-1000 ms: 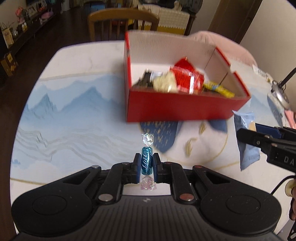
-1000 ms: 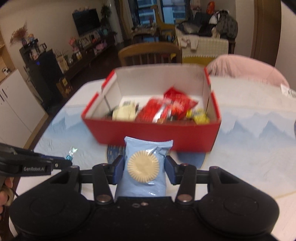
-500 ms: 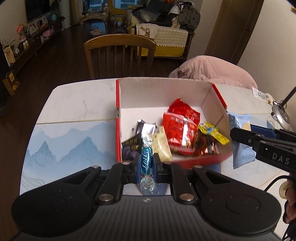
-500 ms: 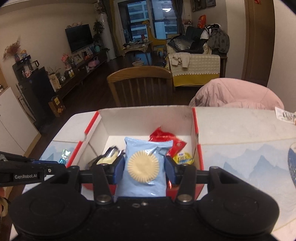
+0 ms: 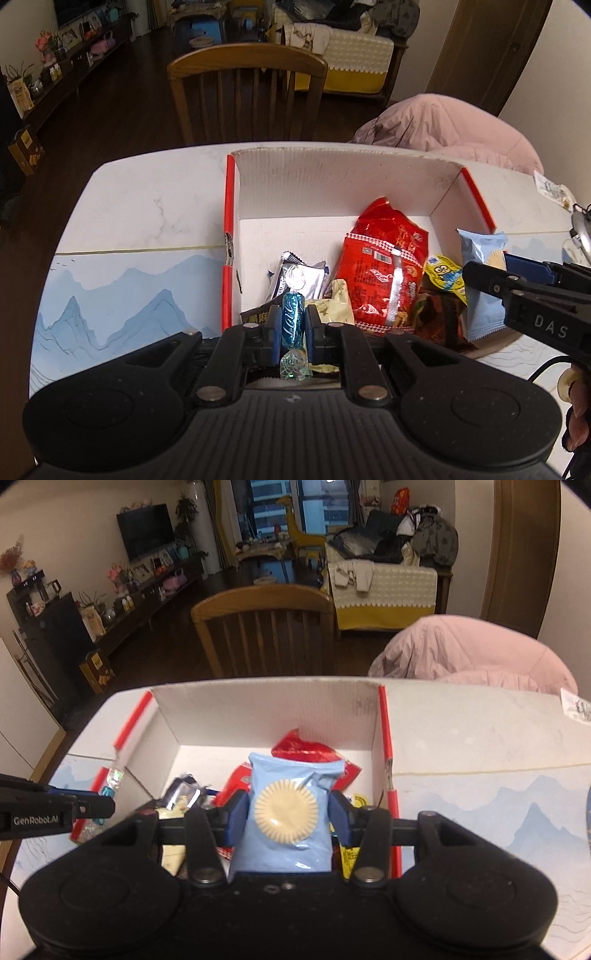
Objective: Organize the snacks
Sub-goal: 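Carry both items over the box and open both grippers to release them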
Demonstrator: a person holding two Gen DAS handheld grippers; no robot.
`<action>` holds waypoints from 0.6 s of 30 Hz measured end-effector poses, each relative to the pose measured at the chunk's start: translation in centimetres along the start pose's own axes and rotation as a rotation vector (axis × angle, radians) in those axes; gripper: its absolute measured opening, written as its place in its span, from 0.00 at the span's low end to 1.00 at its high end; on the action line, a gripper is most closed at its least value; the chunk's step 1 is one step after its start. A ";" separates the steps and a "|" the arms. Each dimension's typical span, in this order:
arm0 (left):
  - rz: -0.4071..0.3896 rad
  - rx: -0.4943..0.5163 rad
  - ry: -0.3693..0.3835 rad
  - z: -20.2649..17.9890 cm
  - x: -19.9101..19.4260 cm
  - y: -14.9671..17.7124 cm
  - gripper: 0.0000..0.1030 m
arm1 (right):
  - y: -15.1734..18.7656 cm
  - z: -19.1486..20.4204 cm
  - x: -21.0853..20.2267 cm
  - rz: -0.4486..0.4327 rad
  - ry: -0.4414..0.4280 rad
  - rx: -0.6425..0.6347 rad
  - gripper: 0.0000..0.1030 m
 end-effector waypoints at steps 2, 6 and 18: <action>0.012 0.004 -0.005 -0.1 0.8 0.0 0.12 | 0.2 -0.2 0.9 0.020 0.003 0.002 0.45; 0.041 0.009 -0.011 -0.4 2.1 0.2 0.12 | 0.8 -0.3 2.1 0.058 0.002 0.002 0.45; 0.068 0.026 -0.042 -0.4 3.2 1.5 0.12 | 2.2 0.0 3.5 0.106 0.023 -0.018 0.46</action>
Point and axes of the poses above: each gripper's, at about its wrist camera, not at the fingertips, and x roughly the way its jaws point, z to its left, y to its underside, the point moved 1 cm from there along x, roughly the way its jaws point
